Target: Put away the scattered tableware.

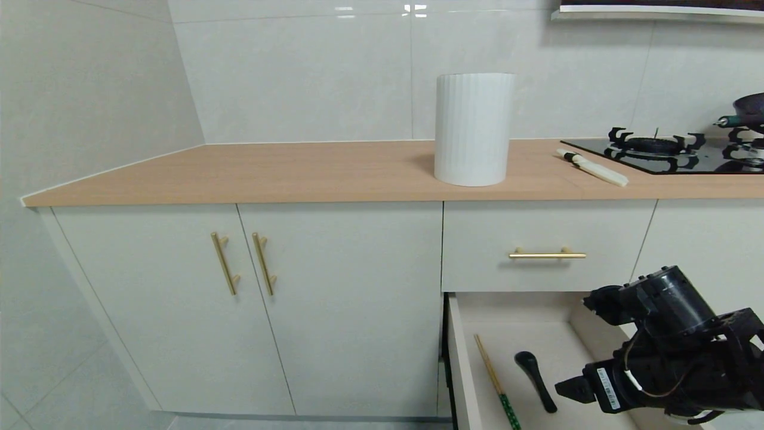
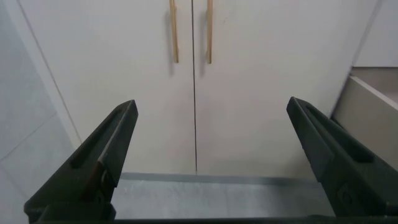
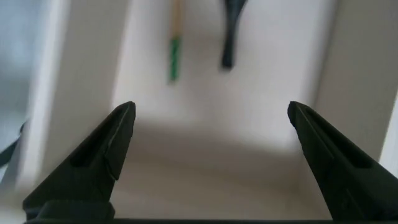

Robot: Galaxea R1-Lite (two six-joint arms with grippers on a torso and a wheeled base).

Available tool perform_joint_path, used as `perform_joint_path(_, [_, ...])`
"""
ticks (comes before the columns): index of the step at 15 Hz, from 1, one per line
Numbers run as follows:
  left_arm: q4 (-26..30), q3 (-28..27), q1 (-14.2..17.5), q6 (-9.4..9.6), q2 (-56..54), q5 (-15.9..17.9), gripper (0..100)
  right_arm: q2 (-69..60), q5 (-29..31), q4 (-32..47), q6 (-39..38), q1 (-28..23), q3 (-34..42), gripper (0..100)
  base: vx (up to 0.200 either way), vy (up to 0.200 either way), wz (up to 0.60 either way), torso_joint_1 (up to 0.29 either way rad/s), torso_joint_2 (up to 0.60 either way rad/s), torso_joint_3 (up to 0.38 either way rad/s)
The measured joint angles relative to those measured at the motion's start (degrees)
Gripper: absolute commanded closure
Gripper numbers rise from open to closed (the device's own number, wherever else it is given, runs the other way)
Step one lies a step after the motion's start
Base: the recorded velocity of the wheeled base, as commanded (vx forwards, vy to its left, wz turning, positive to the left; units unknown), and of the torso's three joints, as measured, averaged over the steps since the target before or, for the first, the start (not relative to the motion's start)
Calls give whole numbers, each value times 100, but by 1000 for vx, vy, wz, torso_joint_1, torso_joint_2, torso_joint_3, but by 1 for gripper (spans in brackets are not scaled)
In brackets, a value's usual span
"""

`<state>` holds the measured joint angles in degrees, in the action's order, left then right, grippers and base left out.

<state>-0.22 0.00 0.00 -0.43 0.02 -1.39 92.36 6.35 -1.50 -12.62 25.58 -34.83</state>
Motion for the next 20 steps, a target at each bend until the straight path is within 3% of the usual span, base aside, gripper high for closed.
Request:
perform_joint_path(4, [4, 0, -2, 2, 0, 0, 0, -280, 5, 328, 6, 265, -6, 0, -200, 0, 0, 0, 2, 6])
perform_joint_path(12, [4, 0, 0, 2, 0, 0, 0, -495, 5, 902, 44, 807, 38, 0, 0, 0, 0, 0, 0, 0])
perform_joint_path(20, [0, 0, 0, 2, 0, 2, 0, -7, 7, 1109, 112, 956, 84, 0, 0, 0, 0, 0, 0, 0])
